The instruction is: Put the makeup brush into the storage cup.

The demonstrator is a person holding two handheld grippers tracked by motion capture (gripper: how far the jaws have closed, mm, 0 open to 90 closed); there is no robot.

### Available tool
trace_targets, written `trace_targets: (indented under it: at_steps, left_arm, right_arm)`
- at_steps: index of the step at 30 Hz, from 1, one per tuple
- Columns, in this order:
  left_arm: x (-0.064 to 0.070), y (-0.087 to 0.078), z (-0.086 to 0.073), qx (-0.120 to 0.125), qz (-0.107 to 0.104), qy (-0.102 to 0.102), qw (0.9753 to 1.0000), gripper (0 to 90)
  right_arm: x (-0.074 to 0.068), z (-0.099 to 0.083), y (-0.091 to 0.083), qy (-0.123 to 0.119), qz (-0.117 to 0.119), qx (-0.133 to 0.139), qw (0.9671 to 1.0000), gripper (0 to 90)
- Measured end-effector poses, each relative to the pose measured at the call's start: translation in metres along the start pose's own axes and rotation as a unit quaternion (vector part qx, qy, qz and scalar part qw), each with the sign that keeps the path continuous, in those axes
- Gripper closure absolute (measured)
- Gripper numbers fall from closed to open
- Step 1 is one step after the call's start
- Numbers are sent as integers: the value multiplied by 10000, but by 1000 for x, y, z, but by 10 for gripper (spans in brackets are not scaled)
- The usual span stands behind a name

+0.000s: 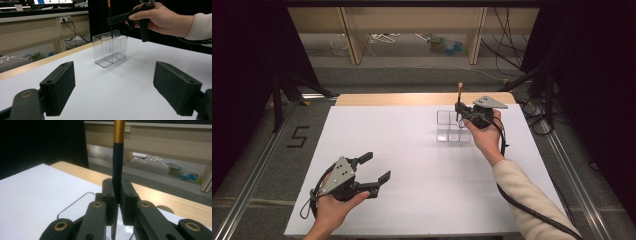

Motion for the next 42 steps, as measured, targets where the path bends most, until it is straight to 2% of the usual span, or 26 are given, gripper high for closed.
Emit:
trace_targets:
  at_steps: [6, 11, 13, 17, 18, 31, 42]
  left_arm:
    - [0, 0, 0, -5, -1, 5, 10000, 175]
    - [0, 0, 0, -6, -5, 4, 10000, 175]
    - [0, 0, 0, -9, -6, 3, 10000, 175]
    - [0, 0, 0, -10, -4, 8, 10000, 175]
    - [1, 0, 0, -15, -6, -35, 10000, 175]
    - [0, 0, 0, -10, -5, -24, 10000, 175]
    - [0, 0, 0, -9, -17, -2, 10000, 175]
  right_arm:
    - [-1, -2, 1, 10, 38, -39, 10000, 839]
    - [1, -4, 2, 17, -25, -87, 10000, 839]
    - [2, -5, 3, -36, -13, -29, 10000, 839]
    - [0, -6, 2, 67, 28, -183, 9998, 839]
    - [0, -7, 2, 74, 63, -156, 9998, 839]
    - [1, -8, 4, 31, 23, -119, 9999, 838]
    - [1, -10, 4, 40, -12, -191, 9998, 839]
Point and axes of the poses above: each handheld gripper's, and its own axes: y roughly forward along the jaws, z roughly out of its top, x roughly to its right, the point moved 5 cm from there along y, roughly forward along the jaws, and after that the axes turned 8 degrees about z, right-handed, at the moved point
